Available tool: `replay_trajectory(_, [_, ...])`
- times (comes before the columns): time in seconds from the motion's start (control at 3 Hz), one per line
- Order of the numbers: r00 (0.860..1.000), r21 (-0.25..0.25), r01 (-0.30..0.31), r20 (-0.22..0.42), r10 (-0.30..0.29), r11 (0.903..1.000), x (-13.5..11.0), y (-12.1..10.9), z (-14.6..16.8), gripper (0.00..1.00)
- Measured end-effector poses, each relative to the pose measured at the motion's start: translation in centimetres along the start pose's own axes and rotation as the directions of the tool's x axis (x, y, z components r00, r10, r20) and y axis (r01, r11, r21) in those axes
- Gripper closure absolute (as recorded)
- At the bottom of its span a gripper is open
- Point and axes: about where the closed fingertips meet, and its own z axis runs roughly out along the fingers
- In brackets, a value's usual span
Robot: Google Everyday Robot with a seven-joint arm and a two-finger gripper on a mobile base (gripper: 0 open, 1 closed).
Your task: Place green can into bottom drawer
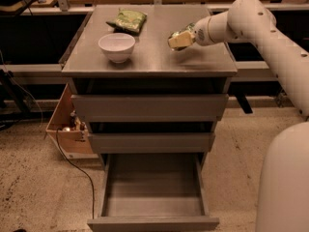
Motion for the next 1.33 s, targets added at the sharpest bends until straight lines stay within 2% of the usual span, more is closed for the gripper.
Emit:
replay_trajectory(0.33, [0.995, -0.161, 0.099, 0.032, -0.095, 0.9821, -1.2, 5.7, -1.3, 1.0])
replay_trajectory(0.67, [0.982, -0.295, 0.188, 0.05, -0.182, 0.9368, -0.1, 10.5, -2.8, 1.0])
replay_trajectory(1.0, [0.967, -0.377, 0.254, 0.076, -0.243, 0.8908, 1.7, 13.7, -5.7, 1.0])
replay_trajectory(1.33, [0.955, -0.437, 0.294, 0.091, -0.284, 0.8499, 4.7, 16.1, -9.4, 1.0])
